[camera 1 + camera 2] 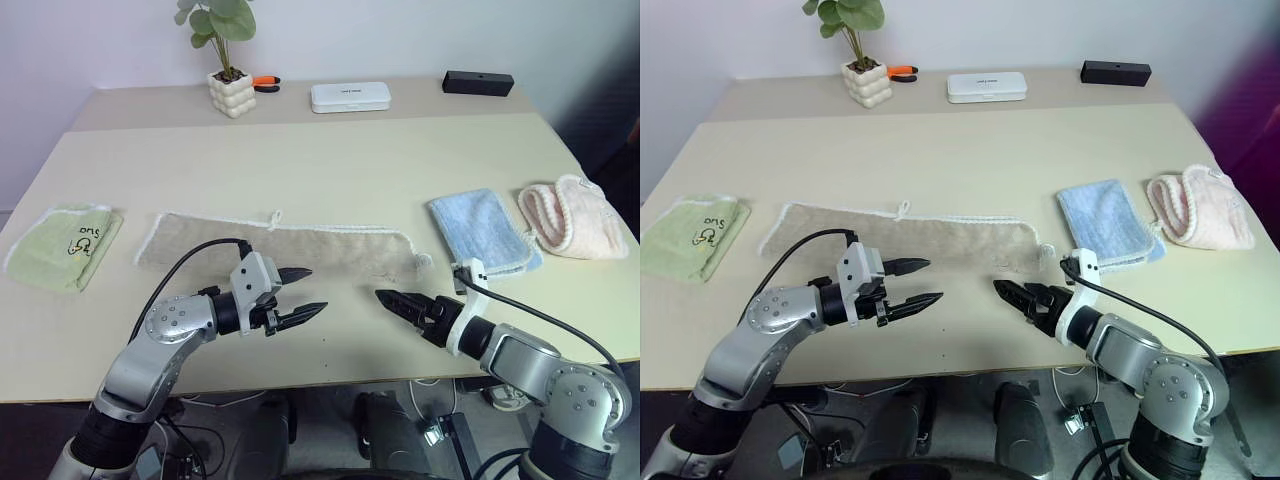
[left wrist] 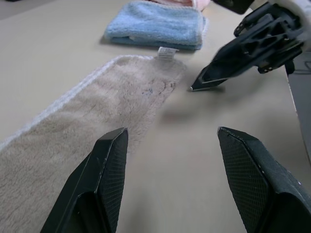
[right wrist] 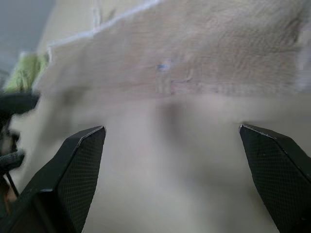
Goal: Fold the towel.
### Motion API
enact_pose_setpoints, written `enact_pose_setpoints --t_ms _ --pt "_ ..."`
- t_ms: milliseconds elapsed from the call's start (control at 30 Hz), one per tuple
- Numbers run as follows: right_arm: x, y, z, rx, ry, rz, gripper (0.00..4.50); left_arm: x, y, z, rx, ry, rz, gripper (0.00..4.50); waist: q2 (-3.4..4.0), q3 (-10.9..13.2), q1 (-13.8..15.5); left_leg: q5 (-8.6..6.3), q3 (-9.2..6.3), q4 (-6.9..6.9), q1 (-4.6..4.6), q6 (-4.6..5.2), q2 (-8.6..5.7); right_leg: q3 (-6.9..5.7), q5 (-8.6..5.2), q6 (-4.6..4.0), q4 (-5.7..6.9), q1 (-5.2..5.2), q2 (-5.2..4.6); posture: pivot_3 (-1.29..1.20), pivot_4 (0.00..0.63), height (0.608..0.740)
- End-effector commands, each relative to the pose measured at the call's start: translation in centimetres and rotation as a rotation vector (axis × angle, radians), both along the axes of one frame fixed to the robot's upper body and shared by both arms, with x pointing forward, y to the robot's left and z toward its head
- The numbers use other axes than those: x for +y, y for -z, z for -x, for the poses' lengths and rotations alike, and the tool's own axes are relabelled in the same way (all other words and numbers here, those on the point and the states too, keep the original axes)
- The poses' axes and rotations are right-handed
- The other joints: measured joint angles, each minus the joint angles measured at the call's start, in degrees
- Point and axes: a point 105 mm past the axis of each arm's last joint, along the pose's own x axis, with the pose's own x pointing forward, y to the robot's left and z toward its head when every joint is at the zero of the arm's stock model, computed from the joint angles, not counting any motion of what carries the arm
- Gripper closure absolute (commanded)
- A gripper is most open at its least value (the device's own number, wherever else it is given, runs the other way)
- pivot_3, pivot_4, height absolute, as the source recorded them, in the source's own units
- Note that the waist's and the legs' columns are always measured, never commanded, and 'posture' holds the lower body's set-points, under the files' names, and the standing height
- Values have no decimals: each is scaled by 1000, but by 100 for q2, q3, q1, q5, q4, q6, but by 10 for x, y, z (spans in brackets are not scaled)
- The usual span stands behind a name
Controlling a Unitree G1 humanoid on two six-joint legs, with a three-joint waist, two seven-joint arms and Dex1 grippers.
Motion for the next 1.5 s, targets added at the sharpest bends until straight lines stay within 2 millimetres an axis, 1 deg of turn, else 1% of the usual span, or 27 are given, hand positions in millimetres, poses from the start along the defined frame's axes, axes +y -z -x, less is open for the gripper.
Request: enact_pose_setpoints --t_ms 33,133,167,200,233,300,333,367,467,633,667,733,867,967,1000,1100,1267,1333,1367,1400,1500 --pt "-12 8 -19 85 158 -53 27 1 -13 3 -46 9 12 1532 2 -3 -21 0 -1 -1 1 0 1 0 0 0 0 0 2 0 150 740" --pt "-15 8 -33 121 248 -98 27 4 -13 3 -47 -1 5 1532 5 -14 -21 0 -1 -1 2 0 4 0 1 -2 0 0 8 0 150 740" --pt "-15 8 -36 127 266 -108 410 4 -12 4 -47 -5 3 1532 5 -18 -15 0 0 -1 2 0 5 0 2 -3 0 0 9 0 150 740" --pt "-15 7 -38 130 276 -117 541 5 -12 4 -48 -7 2 1532 6 -19 -13 0 1 -1 2 0 5 0 2 -3 0 2 9 0 150 740" --pt "-15 6 -41 133 292 -127 820 5 -12 4 -48 -10 2 1532 6 -19 -11 0 3 -1 2 0 5 0 2 -3 -2 3 9 0 150 740" --pt "-14 3 -44 132 310 -121 1788 4 -12 5 -49 -15 4 1532 7 -19 -9 0 4 -1 0 0 4 0 2 -3 -4 3 8 0 150 740" --pt "-15 3 -45 129 316 -111 2374 4 -12 6 -49 -17 6 1532 7 -19 -12 0 4 -1 0 0 4 0 2 -3 -4 3 8 0 150 740" --pt "-15 2 -45 126 321 -106 2838 4 -12 6 -48 -18 7 1532 9 -19 -15 0 4 -1 0 0 5 0 2 -3 -3 3 8 0 150 740" --pt "-18 -1 -46 114 346 -98 4465 3 -11 7 -45 -20 6 1532 11 -20 -29 0 5 -4 0 1 5 0 1 -3 -4 2 9 0 150 740" --pt "-21 -5 -42 104 343 -79 4489 2 -10 7 -42 -19 6 1532 15 -18 -19 0 5 -4 -1 2 7 0 1 -3 -7 2 12 0 150 740" --pt "-21 -6 -40 99 333 -82 4244 2 -9 6 -42 -19 6 1532 15 -18 -17 -1 5 -5 -1 2 7 0 1 -3 -8 2 12 0 150 740" --pt "-22 -7 -36 95 317 -87 3659 2 -9 5 -41 -20 5 1532 16 -18 -20 -1 4 -7 -2 3 7 0 0 -4 -10 2 12 0 150 740" --pt "-25 -8 -33 98 313 -85 1709 1 -8 4 -40 -19 6 1532 18 -18 -28 -2 4 -7 -2 4 11 0 -2 -8 -12 2 16 0 150 740" --pt "-30 -3 -31 139 353 -85 230 -1 -7 3 -40 -14 5 1532 17 -19 -19 -2 3 -7 -1 4 14 0 -10 -23 -12 2 19 0 150 740" --pt "-31 -3 -32 146 360 -90 54 -1 -7 3 -40 -14 6 1532 16 -19 -16 -2 3 -7 -1 4 14 -1 -10 -23 -12 2 19 0 150 740" --pt "-26 -3 -40 166 367 -127 54 -2 -7 2 -42 -16 8 1532 16 -19 -16 -2 2 -6 -2 4 14 0 -10 -23 -17 6 19 0 150 740" --pt "-21 5 -56 207 380 -136 54 -3 -8 0 -50 -22 11 1532 15 -22 -40 -2 2 -7 1 5 21 0 -8 -28 -20 7 31 0 150 740" --pt "-24 8 -60 215 403 -136 596 -3 -8 -1 -53 -26 10 1532 15 -25 -41 -2 2 -7 2 5 23 0 -8 -28 -20 7 33 0 150 740" --pt "-25 8 -63 216 416 -136 1028 -3 -9 -1 -55 -29 9 1532 15 -25 -41 -2 3 -7 2 5 23 0 -7 -28 -20 8 33 0 150 740" --pt "-27 8 -65 215 428 -137 1360 -3 -9 -1 -56 -32 8 1532 15 -25 -41 -2 4 -7 1 5 23 0 -7 -29 -20 8 33 0 150 740" --pt "-30 7 -67 201 448 -135 2942 -2 -9 0 -56 -35 8 1532 16 -24 -40 -2 3 -7 1 5 23 0 -7 -29 -21 8 33 0 150 740"
